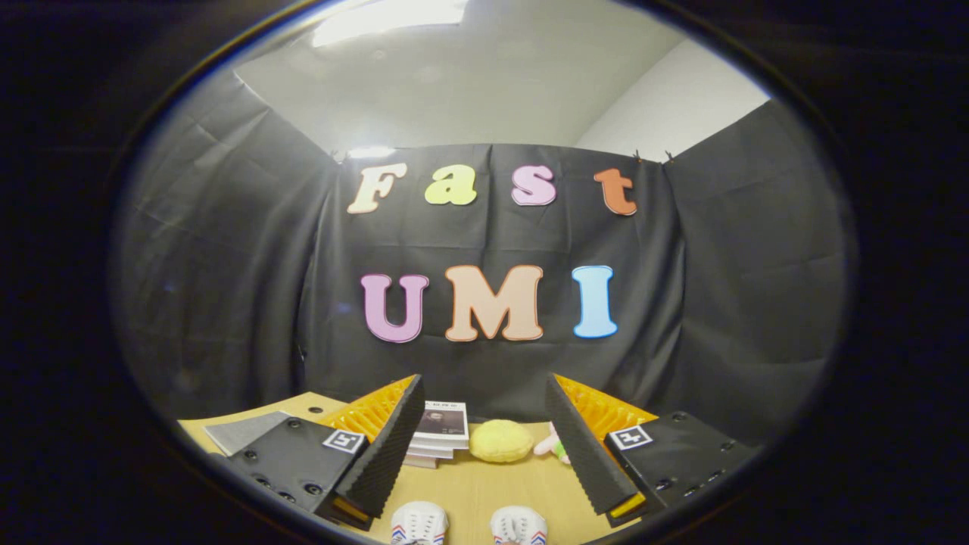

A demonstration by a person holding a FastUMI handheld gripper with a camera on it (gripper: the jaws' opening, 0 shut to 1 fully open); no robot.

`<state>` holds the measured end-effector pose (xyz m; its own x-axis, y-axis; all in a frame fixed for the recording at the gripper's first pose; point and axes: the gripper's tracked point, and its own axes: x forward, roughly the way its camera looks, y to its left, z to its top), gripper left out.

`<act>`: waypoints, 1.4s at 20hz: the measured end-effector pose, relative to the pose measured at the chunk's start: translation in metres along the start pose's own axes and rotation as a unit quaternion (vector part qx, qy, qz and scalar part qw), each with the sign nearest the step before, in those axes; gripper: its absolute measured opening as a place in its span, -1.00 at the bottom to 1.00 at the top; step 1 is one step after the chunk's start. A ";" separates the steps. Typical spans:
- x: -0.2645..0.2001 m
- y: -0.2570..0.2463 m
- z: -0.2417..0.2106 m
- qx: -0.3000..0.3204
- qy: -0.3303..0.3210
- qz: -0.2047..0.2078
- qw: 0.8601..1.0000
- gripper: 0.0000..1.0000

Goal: Open the storage box then place both shoes into the box .Put the left shoe in first, then the right shoe, with the right side of both shoes facing outward in a uniform manner.

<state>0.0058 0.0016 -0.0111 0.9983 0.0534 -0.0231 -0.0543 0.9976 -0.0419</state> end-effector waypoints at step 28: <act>-0.029 0.131 -0.187 0.431 0.340 0.180 0.816 0.99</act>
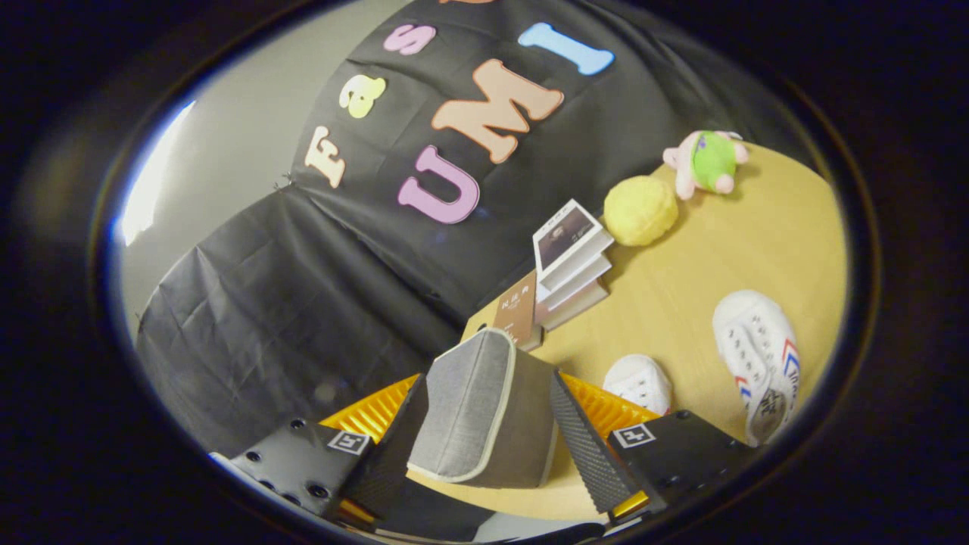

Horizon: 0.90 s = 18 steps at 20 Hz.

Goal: Open the storage box then place both shoes into the box .Put the left shoe in first, then the right shoe, with the right side of both shoes facing outward in a uniform manner.

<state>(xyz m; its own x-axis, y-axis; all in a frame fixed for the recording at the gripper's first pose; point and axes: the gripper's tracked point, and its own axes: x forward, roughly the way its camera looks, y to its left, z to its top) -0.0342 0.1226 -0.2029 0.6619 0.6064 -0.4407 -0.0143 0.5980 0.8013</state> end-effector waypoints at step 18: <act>0.046 -0.003 -0.118 0.183 0.187 0.064 0.963 0.95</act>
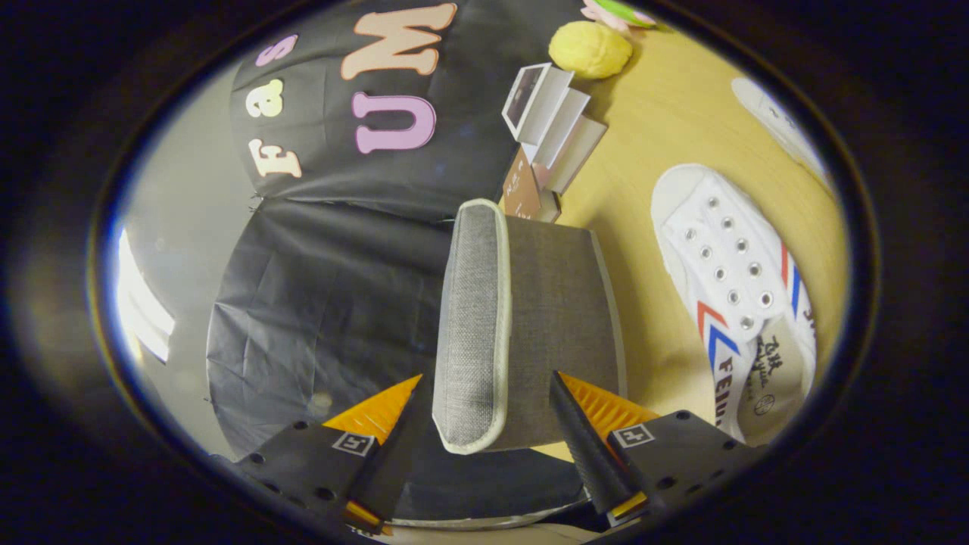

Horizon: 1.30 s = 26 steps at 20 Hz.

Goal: Open the storage box then place both shoes into the box .Put the left shoe in first, then the right shoe, with the right side of both shoes facing outward in a uniform manner.

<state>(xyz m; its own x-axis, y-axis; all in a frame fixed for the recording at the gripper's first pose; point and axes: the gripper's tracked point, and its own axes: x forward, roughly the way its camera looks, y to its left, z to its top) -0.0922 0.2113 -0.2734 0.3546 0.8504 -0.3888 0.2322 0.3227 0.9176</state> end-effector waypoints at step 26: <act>0.002 0.086 -0.004 -0.060 0.026 0.043 0.997 -0.94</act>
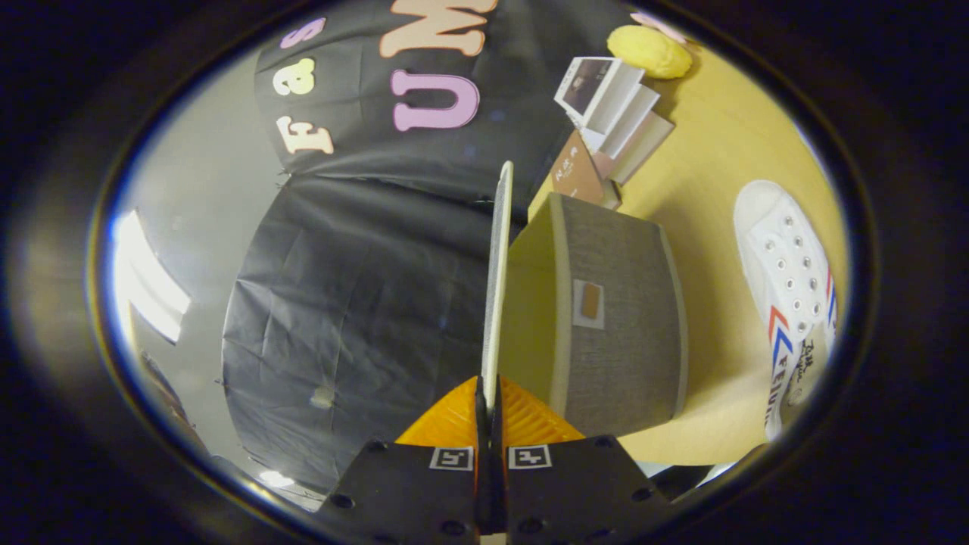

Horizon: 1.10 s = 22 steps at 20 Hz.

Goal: Open the storage box then place both shoes into the box .Put the left shoe in first, then the right shoe, with the right side of both shoes facing outward in a uniform manner.

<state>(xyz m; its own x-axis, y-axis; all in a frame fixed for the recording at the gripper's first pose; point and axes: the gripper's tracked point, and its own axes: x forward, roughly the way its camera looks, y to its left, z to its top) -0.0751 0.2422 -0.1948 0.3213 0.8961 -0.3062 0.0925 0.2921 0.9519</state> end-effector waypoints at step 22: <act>0.108 0.146 -0.035 -0.106 0.035 0.041 0.993 -0.93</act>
<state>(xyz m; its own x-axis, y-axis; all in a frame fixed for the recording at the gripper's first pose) -0.0603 0.3928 -0.0896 0.2535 0.9382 -0.2356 -0.1330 0.2751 0.9522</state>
